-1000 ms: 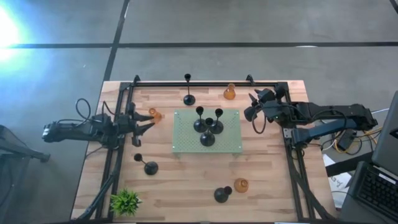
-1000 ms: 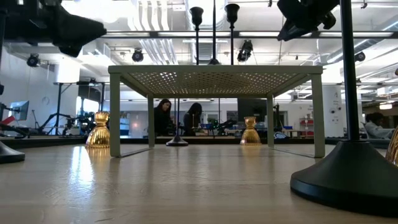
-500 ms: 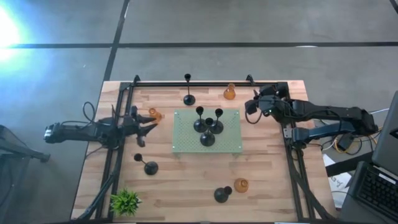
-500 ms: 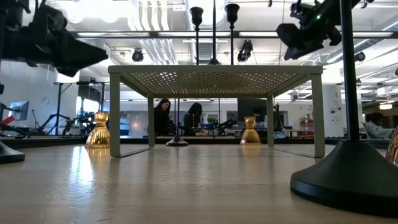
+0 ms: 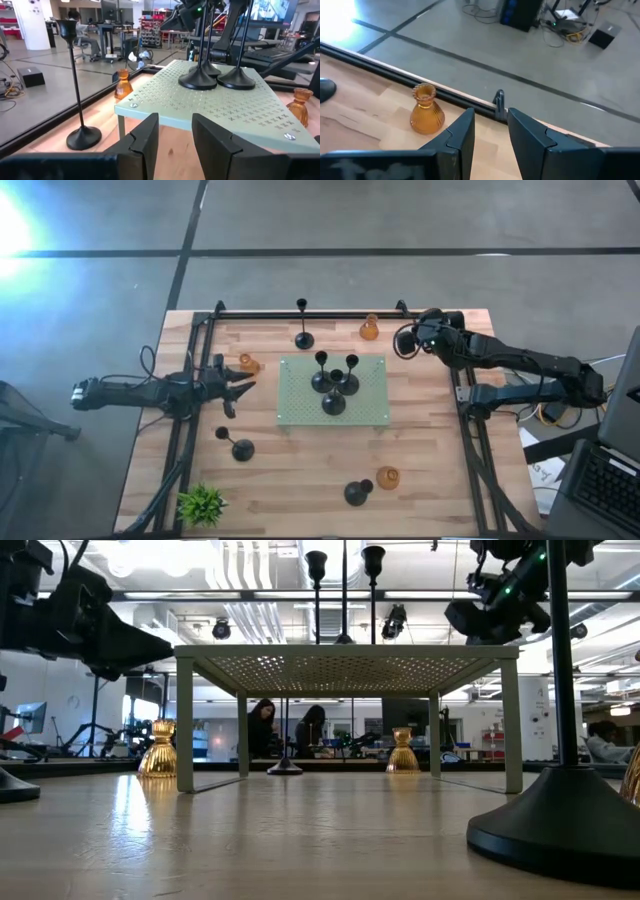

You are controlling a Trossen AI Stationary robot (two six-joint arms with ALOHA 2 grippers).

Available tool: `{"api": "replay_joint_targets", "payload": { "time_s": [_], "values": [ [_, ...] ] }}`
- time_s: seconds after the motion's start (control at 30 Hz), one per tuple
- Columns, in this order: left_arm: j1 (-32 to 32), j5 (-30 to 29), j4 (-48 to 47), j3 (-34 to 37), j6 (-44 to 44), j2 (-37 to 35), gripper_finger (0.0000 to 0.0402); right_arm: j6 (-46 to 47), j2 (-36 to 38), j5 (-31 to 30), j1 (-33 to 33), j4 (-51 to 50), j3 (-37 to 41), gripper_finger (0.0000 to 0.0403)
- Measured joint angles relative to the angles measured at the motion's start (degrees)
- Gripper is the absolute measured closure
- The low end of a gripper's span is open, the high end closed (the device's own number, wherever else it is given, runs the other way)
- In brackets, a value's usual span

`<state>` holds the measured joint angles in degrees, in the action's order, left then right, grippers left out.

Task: Pick & Place candle stick holders
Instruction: Put the yellow glass on the shelf

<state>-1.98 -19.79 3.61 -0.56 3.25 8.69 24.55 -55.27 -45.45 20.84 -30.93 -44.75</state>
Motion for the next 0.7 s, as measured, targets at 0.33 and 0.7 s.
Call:
{"api": "replay_joint_targets", "payload": {
  "time_s": [0.33, 0.7],
  "values": [
    [-0.02, 0.05, -0.63, 0.04, 0.70, 0.35, 0.0280, -5.50, -0.02, 6.00, 4.91, 9.28, 3.93, 0.0280],
    [-0.04, 0.39, -0.80, 0.11, 1.77, 0.39, 0.0280, -7.99, -0.02, 16.28, 11.58, 32.24, 17.53, 0.0266]
  ]
}}
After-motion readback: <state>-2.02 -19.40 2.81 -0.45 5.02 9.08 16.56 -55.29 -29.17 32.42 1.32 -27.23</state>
